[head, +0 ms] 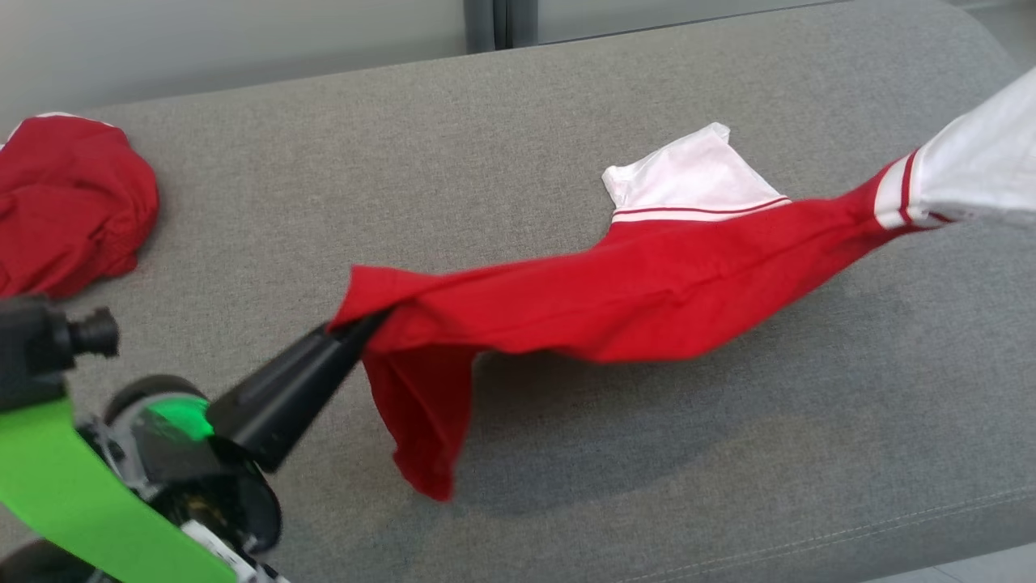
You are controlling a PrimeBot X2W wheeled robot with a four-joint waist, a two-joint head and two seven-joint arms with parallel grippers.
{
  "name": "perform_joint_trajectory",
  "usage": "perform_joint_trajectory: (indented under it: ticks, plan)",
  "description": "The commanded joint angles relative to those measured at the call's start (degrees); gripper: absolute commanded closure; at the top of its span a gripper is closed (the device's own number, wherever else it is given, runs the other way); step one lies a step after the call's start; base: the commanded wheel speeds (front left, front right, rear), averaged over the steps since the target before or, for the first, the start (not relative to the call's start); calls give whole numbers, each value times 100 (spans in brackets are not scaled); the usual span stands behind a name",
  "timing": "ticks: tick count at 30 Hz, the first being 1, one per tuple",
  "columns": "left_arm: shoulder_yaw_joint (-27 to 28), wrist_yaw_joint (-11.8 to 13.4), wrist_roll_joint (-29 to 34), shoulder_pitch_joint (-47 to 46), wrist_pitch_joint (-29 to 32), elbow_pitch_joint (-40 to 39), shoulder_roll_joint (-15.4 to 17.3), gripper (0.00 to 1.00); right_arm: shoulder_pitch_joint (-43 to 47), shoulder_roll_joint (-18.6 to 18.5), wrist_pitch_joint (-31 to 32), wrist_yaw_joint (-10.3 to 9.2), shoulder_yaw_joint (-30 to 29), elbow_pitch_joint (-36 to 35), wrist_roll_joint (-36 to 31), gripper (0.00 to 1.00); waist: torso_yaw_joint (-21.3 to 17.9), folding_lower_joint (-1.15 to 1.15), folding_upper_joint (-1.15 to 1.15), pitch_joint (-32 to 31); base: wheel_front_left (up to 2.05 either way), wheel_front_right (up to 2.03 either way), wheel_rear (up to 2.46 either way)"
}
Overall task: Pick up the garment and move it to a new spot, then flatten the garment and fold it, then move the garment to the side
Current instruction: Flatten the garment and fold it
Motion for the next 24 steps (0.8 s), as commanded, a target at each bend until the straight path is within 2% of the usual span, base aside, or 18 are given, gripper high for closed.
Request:
perform_joint_trajectory:
  ticks: [1, 3, 7, 9, 12, 16, 17, 21, 24]
  plan:
    - [147, 104, -26, -236, 117, 10, 163, 100, -250, -27, 78, 2, -33, 33, -25, 100, 56, 0, 0, 165, 0, 0, 0]
    - [422, 338, -64, -696, 373, 149, 429, 100, -808, -33, 302, 2, 20, 215, -92, 100, 97, 0, 0, 409, 0, 0, 0]
    - [633, 549, 171, -1915, 801, 972, 973, 100, -2217, 32, 470, 3, 374, 965, -595, 100, 171, 0, 0, 1095, 0, 0, 0]
    - [543, 520, 386, -2650, 914, 1630, 1139, 100, -3014, 125, 332, 3, 556, 1582, -1038, 100, 222, 0, 0, 1443, 0, 0, 0]
    - [218, 379, 904, -3891, 856, 2757, 1128, 100, -4213, 284, -49, 2, 723, 2657, -1787, 100, 370, 0, 0, 1906, 0, 0, 0]
    - [-184, 214, 1682, -5418, 243, 4492, 725, 100, -5675, 397, -1032, 2, 667, 4194, -2656, 100, 554, 0, 0, 2309, 0, 0, 0]
    - [-279, 140, 1845, -5757, 52, 4903, 616, 100, -6032, 403, -1329, 1, 604, 4635, -2689, 100, 610, 0, 0, 2382, 0, 0, 0]
    - [-392, -226, 2644, -6955, -1278, 6303, 350, 100, -7507, 411, -2832, 2, 457, 6128, -2830, 100, 787, 0, 0, 2609, 0, 0, 0]
    - [-262, -518, 2907, -7689, -2439, 7055, 126, 100, -8456, 409, -3967, 0, 587, 7041, -2604, 100, 877, 0, 0, 2728, 0, 0, 0]
